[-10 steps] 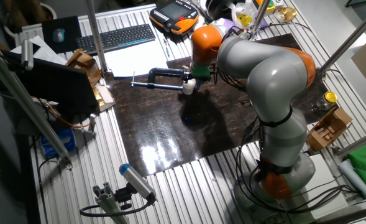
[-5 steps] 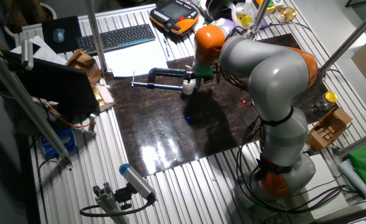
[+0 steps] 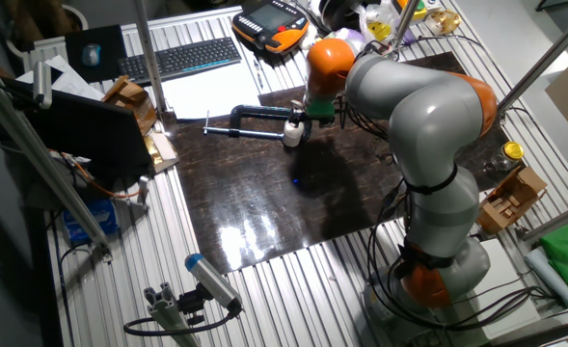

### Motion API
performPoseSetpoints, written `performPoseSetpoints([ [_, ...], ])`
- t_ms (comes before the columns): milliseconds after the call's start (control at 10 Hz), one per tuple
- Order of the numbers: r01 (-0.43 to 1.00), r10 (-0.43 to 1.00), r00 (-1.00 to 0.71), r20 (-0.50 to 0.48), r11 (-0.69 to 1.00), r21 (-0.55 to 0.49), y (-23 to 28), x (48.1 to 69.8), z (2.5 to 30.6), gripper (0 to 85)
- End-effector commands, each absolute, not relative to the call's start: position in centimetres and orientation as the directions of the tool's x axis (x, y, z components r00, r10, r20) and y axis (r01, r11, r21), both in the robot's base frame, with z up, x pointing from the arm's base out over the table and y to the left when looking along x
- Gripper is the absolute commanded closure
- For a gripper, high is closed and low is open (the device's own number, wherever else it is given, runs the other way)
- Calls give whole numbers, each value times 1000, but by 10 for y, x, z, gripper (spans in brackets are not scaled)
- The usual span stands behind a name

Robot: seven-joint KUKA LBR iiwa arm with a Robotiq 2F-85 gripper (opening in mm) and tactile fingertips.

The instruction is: Screw the lid onto the jar

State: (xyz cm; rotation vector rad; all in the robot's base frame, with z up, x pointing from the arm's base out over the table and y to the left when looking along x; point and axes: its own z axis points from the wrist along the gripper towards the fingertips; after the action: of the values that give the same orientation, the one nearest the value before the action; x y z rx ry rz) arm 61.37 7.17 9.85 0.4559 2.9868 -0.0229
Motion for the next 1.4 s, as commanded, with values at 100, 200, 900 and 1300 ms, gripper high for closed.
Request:
performPoseSetpoints([
  [100, 295, 294, -948, -121, 955, 8, 70, 613, 94, 7],
  [200, 295, 294, -948, -123, 955, 8, 69, 613, 93, 10],
  [900, 294, 292, -948, -123, 956, 8, 72, 615, 93, 10],
  [1300, 294, 291, -949, -119, 956, -5, 72, 615, 101, 10],
])
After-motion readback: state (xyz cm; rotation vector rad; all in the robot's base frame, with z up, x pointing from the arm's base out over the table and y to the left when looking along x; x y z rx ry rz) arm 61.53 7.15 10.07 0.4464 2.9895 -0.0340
